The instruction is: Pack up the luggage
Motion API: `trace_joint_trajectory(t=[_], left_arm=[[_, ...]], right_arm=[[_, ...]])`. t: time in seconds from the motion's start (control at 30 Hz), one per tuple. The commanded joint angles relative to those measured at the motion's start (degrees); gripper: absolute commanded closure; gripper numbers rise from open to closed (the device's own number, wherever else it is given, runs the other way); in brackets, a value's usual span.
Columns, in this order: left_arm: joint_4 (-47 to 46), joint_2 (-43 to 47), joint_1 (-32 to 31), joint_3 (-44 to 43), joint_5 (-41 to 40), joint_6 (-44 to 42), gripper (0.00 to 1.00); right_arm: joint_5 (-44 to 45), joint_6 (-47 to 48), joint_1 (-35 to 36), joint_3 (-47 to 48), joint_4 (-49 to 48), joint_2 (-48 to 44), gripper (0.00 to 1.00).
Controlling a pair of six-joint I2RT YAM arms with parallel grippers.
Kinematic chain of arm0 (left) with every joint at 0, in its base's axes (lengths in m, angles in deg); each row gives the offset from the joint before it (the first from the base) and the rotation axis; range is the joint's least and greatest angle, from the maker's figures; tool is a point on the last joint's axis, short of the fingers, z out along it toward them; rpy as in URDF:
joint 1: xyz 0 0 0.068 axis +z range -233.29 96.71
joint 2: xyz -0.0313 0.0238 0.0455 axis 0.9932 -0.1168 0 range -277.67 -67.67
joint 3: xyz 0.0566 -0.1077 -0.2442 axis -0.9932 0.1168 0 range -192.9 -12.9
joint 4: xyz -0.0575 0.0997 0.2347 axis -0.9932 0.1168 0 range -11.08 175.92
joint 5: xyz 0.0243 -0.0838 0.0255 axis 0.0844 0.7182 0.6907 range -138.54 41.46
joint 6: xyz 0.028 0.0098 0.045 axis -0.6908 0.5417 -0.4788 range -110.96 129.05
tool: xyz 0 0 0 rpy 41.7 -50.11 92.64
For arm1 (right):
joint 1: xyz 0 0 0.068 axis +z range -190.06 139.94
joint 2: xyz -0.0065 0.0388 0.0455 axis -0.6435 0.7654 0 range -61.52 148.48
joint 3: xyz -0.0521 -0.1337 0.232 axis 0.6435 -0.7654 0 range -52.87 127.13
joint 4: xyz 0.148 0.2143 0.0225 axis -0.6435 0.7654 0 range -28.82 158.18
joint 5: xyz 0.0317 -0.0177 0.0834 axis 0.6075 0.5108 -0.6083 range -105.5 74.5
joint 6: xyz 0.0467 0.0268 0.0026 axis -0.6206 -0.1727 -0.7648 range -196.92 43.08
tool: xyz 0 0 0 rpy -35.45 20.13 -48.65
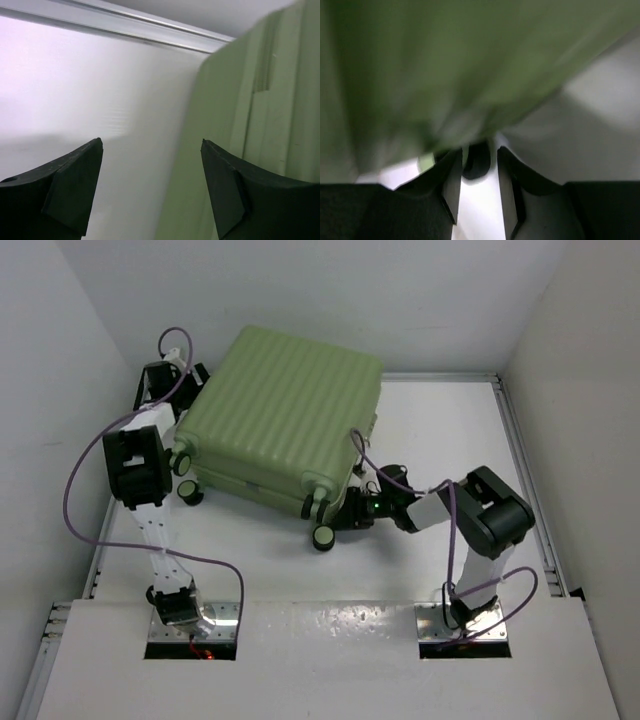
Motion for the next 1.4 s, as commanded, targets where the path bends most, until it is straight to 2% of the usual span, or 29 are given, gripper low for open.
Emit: trace_joint_trajectory(t=[0.0,0.03,0.07,0.13,0.23,0.27,0.3,0.33,0.37,0.43,0.47,0.57,0.6,0.8,0.93,1.0,1.13,1.23,1.37], left_arm=[[-1.47,4.59,-4.09,4.32,5.68,4.0,0.17],[-6.89,9.22,-3.12,6.7,3.48,5.75,0.15],[-8.51,11.53,-0.85,10.03,1.28,8.12,0.14],[-9.76,15.57,1.53,10.94,-2.42,8.93,0.13],[-5.2,24.18,6.46,11.89,-2.96,8.85,0.13],[-2.4,26.9,7.42,12.69,-2.96,7.72,0.13],[-1.16,32.67,9.0,15.22,-2.43,4.83,0.13],[0.07,35.6,9.63,16.72,-1.21,3.15,0.13],[3.13,38.42,10.24,18.04,0.02,-0.78,0.13],[7.8,45.52,11.47,21.12,3.45,-4.93,0.13],[13.13,47.48,12.09,22.44,7.9,-9.82,0.13],[23.34,53.71,12.61,23.24,11.88,-16.53,0.14],[29.38,54.96,12.62,24.03,14.51,-21.51,0.16],[53.73,57.35,12.62,20.96,17.08,-40.68,0.16],[61.68,55.85,12.62,19.11,16.56,-47.3,0.16],[62.66,55.85,12.62,19.11,16.56,-48.8,0.16],[65.98,55.33,12.62,18.5,18.66,-52.66,0.15],[70.21,54.7,12.62,14.81,19.72,-58.46,0.15],[74.34,54.1,12.62,12.09,18.5,-64.08,0.12]], right_arm=[[-3.56,-1.94,0.17,-3.39,-2.99,-8.73,0.65],[-2.78,-0.89,-0.97,-5.66,-1.68,-10.4,0.65],[-1.2,0.42,-2.99,-6.38,3.03,-14.59,0.65],[0.66,4.56,-7.47,-9.35,5.01,-21.47,0.65],[6.1,11.23,-10.2,-12.61,10.28,-37.96,0.64],[10.28,13.16,-10.3,-13.32,10.03,-40.28,0.62],[11.46,17.88,-10.04,-15.59,9.07,-44.04,0.62],[11.99,19.67,-8.99,-15.96,6.97,-46.25,0.61],[13.04,25.25,-8.2,-16.49,6.08,-46.71,0.61],[14.28,27.76,-5.74,-17.11,2.3,-44.27,0.61],[14.46,31.08,-5.3,-17.11,-0.23,-39.99,0.61],[15.6,33.73,-1.09,-14.75,-5.35,-35.04,0.61],[16.04,33.75,-0.03,-12.91,-7.97,-30.07,0.61],[20.94,34.8,10.69,0.61,-11.95,-19.13,0.6],[25.78,33.4,16.85,10.81,-13.53,-11.32,0.57],[28.07,33.57,20.43,14.68,-13.79,-8.85,0.57],[32.64,35.32,26.08,21.63,-15.2,-5.06,0.51],[33.35,34.98,28.28,21.3,-16.52,-5.58,0.5],[34.67,34.36,27.58,15.33,-12.5,-12.85,0.47]])
